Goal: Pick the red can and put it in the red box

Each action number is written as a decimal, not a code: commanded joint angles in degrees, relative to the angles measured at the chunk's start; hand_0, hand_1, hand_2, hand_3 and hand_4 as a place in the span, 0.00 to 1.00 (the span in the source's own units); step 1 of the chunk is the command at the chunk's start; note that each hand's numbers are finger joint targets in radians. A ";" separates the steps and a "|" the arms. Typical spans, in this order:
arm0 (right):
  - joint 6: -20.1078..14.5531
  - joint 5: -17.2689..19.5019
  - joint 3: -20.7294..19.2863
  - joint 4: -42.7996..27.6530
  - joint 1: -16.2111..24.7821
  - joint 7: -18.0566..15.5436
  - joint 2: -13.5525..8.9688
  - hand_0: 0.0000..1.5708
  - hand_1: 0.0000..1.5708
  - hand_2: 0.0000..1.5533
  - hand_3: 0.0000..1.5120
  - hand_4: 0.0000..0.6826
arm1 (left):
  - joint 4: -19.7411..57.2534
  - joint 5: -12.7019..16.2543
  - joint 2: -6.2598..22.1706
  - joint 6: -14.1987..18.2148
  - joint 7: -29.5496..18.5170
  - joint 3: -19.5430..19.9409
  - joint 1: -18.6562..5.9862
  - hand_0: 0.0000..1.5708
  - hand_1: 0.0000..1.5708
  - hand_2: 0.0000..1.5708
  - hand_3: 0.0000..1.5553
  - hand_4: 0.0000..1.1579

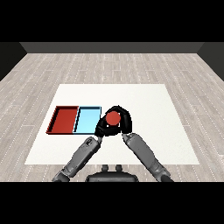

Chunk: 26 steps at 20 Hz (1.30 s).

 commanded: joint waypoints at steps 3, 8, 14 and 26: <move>1.88 -2.19 -2.15 2.84 -1.68 -1.66 0.49 1.00 1.00 0.95 0.93 0.91 | 2.19 2.99 -0.54 8.80 -1.22 -4.37 -1.64 1.00 1.00 1.00 0.97 0.96; -4.05 -0.09 4.97 -1.29 0.27 0.31 0.47 1.00 1.00 0.95 0.93 0.93 | 5.00 3.03 -0.51 4.84 -1.72 -1.46 -2.09 1.00 1.00 1.00 0.96 0.97; 3.38 -1.46 -2.12 -0.70 2.58 -2.24 -0.27 1.00 1.00 0.94 0.92 0.92 | 5.09 1.23 -0.50 2.93 -2.58 2.65 -2.63 1.00 1.00 1.00 0.96 0.98; -0.29 5.01 1.57 4.78 -1.15 3.44 0.49 0.00 0.00 0.00 0.00 0.00 | -0.13 -3.47 -0.53 6.89 1.52 1.14 -1.16 1.00 1.00 1.00 0.96 0.97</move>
